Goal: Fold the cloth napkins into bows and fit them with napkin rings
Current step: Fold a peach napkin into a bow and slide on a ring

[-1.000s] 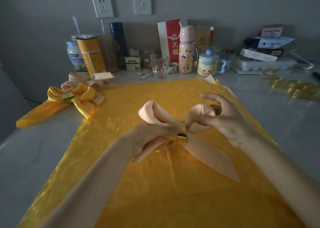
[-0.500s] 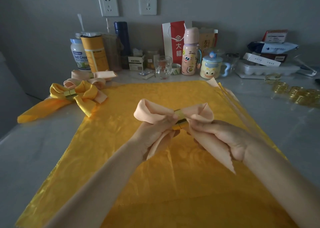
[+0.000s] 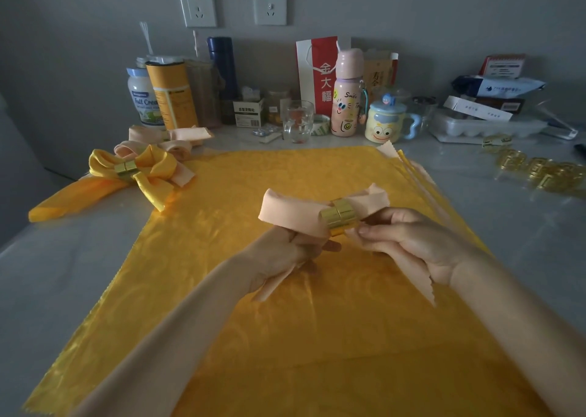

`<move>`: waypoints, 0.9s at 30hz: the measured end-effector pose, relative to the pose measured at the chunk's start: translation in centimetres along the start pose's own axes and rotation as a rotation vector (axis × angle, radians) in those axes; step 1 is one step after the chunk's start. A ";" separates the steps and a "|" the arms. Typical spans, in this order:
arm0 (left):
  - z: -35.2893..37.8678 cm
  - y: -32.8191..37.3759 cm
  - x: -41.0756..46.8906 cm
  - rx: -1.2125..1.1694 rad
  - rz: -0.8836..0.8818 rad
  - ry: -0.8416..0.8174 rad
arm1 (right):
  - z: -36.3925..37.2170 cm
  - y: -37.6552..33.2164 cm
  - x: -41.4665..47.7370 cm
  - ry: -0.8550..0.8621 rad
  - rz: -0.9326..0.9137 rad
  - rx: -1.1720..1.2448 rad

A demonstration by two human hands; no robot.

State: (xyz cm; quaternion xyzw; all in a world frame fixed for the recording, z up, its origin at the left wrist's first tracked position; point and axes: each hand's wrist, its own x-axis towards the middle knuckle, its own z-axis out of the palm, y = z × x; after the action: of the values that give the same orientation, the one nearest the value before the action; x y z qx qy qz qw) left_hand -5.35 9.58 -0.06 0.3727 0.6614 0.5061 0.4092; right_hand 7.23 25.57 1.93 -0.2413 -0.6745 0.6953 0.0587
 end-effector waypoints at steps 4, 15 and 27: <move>-0.4 0.1 -0.1 -0.177 0.051 -0.060 | -0.2 0.0 -0.2 -0.010 -0.127 -0.089; 1.2 0.9 -0.1 -0.384 0.090 0.195 | 1.5 0.0 -1.0 -0.072 -0.373 -0.272; -0.6 1.7 -0.8 -0.275 0.156 0.145 | -0.5 -1.5 -1.1 -0.011 -0.282 -0.342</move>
State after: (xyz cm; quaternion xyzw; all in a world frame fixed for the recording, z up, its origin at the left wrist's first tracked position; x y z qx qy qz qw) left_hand -5.51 9.02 1.83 0.3263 0.5827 0.6475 0.3670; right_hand 7.99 25.69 3.71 -0.1472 -0.8100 0.5569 0.1100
